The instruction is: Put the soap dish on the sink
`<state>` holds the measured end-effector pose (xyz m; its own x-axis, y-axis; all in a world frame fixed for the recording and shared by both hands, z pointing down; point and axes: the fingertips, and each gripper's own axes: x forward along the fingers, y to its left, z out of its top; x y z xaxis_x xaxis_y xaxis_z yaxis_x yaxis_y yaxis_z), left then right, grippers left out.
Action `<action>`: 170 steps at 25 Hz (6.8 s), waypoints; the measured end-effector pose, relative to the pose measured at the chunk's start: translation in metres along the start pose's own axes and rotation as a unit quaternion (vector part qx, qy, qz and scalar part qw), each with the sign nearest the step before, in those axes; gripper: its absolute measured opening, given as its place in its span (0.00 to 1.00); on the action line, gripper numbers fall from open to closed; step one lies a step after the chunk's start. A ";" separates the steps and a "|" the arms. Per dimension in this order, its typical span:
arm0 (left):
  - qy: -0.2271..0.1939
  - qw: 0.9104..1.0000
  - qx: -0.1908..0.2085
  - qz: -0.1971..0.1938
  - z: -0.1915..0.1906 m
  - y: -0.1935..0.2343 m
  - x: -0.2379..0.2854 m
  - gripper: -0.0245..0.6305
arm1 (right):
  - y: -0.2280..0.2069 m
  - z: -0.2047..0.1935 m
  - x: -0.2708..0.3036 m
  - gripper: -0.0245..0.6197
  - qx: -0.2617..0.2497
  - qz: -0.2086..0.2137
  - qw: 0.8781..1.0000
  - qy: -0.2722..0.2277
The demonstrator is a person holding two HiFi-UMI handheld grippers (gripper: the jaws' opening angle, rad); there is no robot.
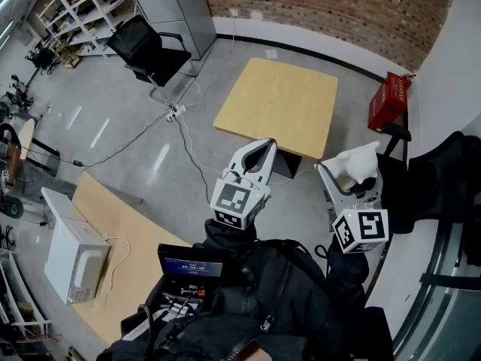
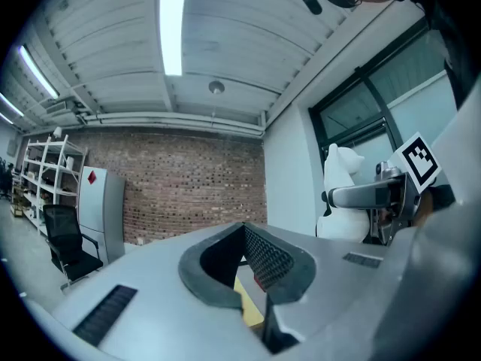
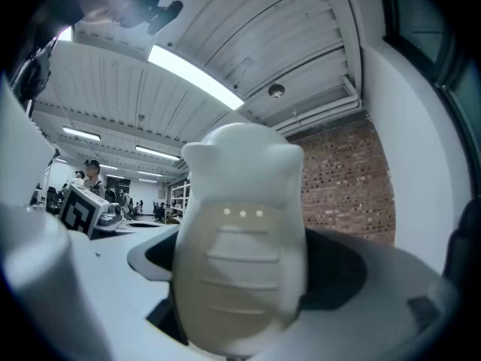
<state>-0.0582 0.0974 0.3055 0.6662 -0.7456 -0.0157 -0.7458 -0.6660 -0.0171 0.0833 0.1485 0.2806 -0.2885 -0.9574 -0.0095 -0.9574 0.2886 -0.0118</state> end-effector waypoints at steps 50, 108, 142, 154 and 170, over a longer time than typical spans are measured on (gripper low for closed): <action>0.037 0.999 -0.015 0.025 -0.042 -0.005 0.054 0.04 | -0.035 -0.037 0.048 0.80 0.008 0.058 0.998 0.022; 0.229 0.969 -0.090 0.005 -0.210 0.158 0.262 0.04 | -0.135 -0.243 0.316 0.80 0.002 0.092 0.953 0.290; 0.376 0.912 -0.147 0.067 -0.369 0.198 0.227 0.04 | -0.141 -0.552 0.310 0.80 -0.374 0.397 0.553 0.630; 0.372 0.914 -0.149 0.068 -0.371 0.201 0.222 0.04 | -0.138 -0.563 0.310 0.80 -0.397 0.393 0.526 0.641; 0.320 0.939 -0.116 0.055 -0.319 0.197 0.239 0.04 | -0.125 -0.404 0.357 0.80 -0.223 0.299 0.818 0.438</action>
<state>-0.0468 -0.2191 0.6168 0.5021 -0.6228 0.6001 -0.8403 -0.5154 0.1682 0.0946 -0.2321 0.6823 -0.4192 -0.3377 0.8428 -0.4944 0.8634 0.1001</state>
